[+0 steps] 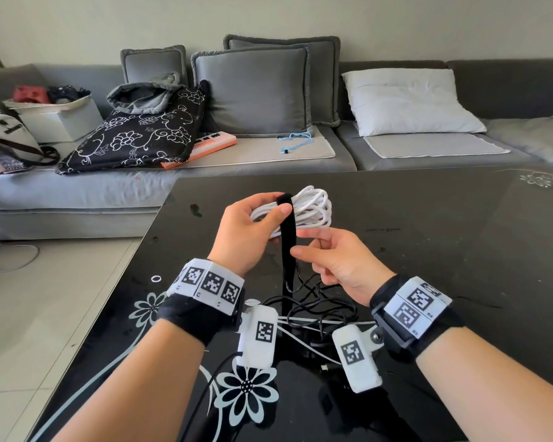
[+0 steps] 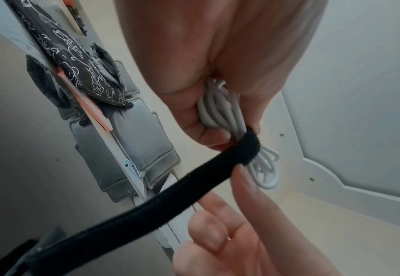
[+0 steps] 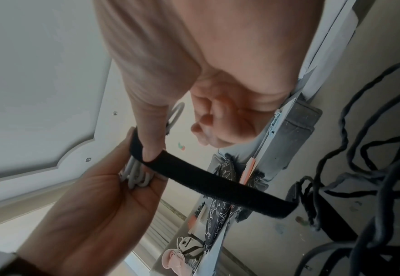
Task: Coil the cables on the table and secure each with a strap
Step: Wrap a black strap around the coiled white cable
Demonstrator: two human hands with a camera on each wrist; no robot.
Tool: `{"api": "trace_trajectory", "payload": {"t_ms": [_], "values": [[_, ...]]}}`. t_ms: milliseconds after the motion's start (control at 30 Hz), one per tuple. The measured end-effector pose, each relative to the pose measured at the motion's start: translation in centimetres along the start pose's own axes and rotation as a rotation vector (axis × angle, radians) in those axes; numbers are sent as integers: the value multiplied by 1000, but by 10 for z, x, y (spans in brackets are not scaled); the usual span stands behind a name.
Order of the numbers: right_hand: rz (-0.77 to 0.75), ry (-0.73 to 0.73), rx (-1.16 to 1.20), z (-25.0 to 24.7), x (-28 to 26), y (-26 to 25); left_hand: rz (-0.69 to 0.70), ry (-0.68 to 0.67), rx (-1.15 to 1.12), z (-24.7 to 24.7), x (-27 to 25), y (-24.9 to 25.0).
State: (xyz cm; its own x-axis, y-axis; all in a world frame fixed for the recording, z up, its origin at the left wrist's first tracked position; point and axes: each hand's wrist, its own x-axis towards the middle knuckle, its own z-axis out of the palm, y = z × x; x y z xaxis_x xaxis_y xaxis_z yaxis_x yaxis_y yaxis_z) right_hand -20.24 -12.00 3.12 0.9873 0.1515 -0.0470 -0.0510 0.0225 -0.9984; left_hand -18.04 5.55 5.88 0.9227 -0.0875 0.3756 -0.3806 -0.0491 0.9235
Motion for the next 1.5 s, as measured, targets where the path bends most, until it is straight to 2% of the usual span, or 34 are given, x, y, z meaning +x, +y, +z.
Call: {"api": "trace_trajectory", "payload": {"t_ms": [200,300,400,600,867,1100,1500], "values": [[-17,-51,-69,7,-6,-2,-11,-28,-63,5,-2,6],[-10,-73,-29,6,-8,-6,-33,-52,-50,4,-2,5],[-29,-32,30,1,-7,-7,-52,-93,-40,2,-3,4],[-8,-24,249,-17,-6,-16,-147,-253,-99,1,-6,9],[92,-25,215,-22,-7,-21,-240,-488,-84,-2,-10,9],[44,86,237,-18,-7,-26,-269,-496,-7,0,-10,2],[-207,237,54,-7,-9,-30,-230,-329,98,7,-7,-8]]}}
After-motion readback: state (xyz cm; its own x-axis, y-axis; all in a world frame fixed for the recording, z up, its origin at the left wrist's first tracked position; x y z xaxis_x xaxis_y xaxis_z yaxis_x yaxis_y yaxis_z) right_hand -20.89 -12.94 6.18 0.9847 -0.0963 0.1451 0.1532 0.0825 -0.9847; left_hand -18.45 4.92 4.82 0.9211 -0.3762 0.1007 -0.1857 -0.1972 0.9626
